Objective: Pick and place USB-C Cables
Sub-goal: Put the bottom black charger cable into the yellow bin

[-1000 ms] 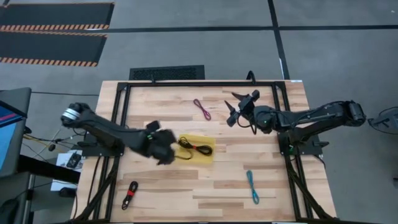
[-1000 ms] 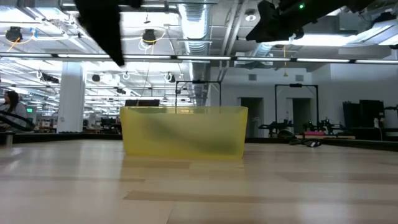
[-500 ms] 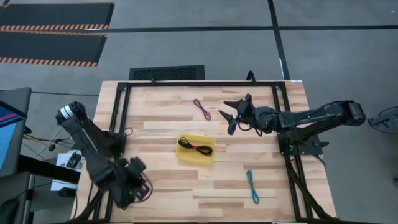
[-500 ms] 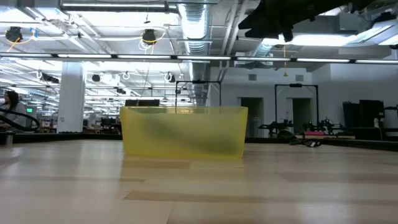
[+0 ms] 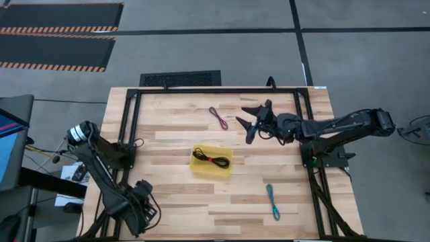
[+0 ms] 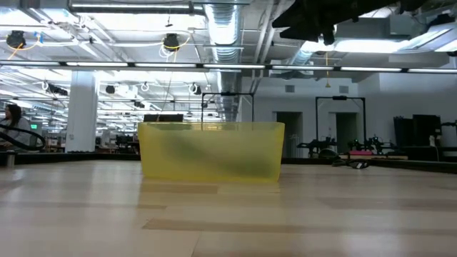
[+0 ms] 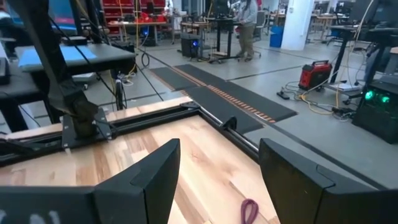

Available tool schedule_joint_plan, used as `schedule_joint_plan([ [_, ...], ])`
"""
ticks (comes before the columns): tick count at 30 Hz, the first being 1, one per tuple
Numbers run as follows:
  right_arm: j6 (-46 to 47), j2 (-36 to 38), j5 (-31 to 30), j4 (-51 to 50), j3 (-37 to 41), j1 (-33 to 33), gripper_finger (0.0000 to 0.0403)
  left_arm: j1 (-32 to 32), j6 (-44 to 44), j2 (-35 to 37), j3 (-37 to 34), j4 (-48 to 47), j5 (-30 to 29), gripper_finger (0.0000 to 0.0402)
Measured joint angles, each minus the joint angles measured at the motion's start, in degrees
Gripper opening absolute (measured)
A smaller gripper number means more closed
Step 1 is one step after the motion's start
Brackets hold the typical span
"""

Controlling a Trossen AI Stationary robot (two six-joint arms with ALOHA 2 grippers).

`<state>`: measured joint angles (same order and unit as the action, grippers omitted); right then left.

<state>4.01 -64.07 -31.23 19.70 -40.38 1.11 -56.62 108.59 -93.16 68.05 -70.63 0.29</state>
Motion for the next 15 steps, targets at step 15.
schedule_joint_plan([
  [15, -0.13, 0.00, 2.92, 0.53, -0.79, -0.90, 0.0244, 0.12, -4.27, -0.22, -12.97, 17.99, 7.61, 0.0285],
])
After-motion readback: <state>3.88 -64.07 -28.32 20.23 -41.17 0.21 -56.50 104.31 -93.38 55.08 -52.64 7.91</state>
